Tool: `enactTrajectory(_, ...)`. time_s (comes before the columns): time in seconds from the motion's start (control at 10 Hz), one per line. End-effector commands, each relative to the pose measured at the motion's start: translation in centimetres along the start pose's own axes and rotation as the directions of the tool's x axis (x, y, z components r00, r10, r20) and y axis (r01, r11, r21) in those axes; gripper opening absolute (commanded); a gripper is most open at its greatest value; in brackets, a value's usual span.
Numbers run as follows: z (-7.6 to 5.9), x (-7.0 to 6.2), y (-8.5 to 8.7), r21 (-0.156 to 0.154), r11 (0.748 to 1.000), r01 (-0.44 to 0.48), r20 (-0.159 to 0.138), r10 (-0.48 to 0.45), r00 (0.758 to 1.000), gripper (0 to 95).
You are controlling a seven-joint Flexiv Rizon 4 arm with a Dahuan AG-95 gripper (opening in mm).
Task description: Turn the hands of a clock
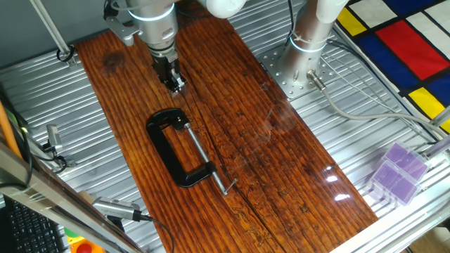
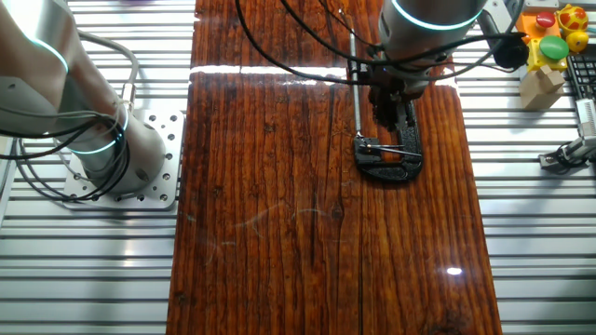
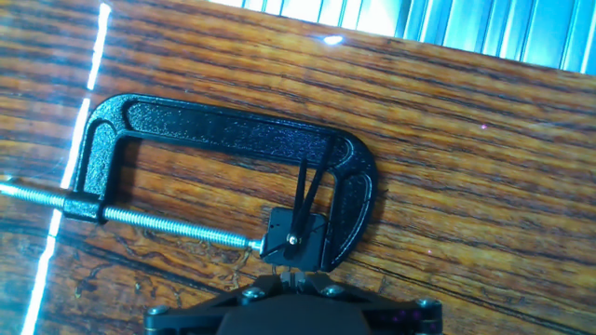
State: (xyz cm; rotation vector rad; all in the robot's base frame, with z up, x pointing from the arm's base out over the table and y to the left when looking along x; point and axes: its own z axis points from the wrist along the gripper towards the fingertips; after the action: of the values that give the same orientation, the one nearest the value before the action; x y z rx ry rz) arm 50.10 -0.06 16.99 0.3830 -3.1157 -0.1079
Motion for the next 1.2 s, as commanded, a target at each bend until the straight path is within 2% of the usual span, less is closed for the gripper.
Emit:
enactTrajectory(0.1, 0.1, -0.7, -0.3, -0.004, 1.0, 0.01, -0.018, -0.01, 1.0, 0.0)
enactTrajectory(0.2, 0.7, -1.9, -0.8, -0.008, 1.0, 0.028, -0.034, -0.028, 0.999, 0.0)
enactTrajectory(0.3, 1.8, -3.1, -1.3, -0.012, 0.999, 0.049, -0.033, -0.05, 0.998, 0.0)
enactTrajectory(0.6, 5.1, -5.8, -1.3, -0.017, 0.996, 0.092, -0.033, -0.093, 0.995, 0.0)
enactTrajectory(1.2, 8.5, -8.5, -0.7, -0.018, 0.992, 0.127, -0.036, -0.128, 0.991, 0.0)
